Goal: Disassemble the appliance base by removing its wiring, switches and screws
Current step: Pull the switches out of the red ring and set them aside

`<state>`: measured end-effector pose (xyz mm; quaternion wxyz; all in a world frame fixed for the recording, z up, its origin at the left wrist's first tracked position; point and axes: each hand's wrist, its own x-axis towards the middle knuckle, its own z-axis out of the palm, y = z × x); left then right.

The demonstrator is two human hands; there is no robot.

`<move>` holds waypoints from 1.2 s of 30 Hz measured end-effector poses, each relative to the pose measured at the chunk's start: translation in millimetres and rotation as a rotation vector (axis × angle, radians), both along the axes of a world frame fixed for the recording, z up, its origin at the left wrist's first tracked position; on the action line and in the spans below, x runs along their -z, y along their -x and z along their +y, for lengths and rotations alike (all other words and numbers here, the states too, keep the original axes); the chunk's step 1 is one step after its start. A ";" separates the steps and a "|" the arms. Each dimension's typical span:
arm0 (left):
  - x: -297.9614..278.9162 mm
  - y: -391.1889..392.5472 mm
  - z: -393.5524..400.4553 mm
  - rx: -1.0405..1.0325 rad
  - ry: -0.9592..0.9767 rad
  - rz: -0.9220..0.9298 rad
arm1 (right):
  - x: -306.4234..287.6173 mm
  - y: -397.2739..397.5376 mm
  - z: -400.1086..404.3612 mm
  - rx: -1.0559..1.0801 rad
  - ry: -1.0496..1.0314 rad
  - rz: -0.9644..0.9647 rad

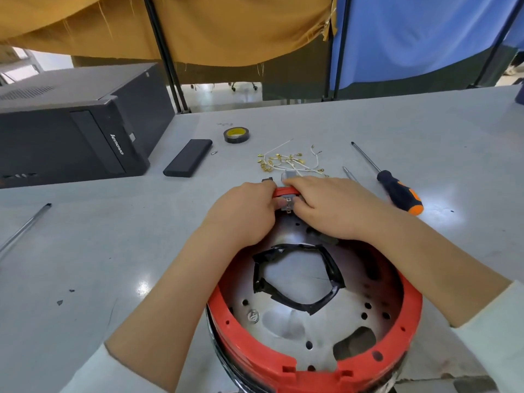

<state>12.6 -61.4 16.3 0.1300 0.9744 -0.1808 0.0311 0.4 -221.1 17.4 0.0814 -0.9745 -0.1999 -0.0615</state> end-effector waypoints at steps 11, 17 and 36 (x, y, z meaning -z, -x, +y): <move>2.8 -0.9 -4.8 0.023 -0.027 -0.042 | -2.5 -5.2 0.0 0.009 0.017 0.027; 3.6 -3.0 -2.5 0.091 -0.049 -0.047 | -7.8 -2.0 0.1 -0.027 0.107 0.062; 6.6 6.4 -16.4 -0.024 -0.147 -0.246 | 8.5 -0.2 -0.8 -0.060 0.233 -0.221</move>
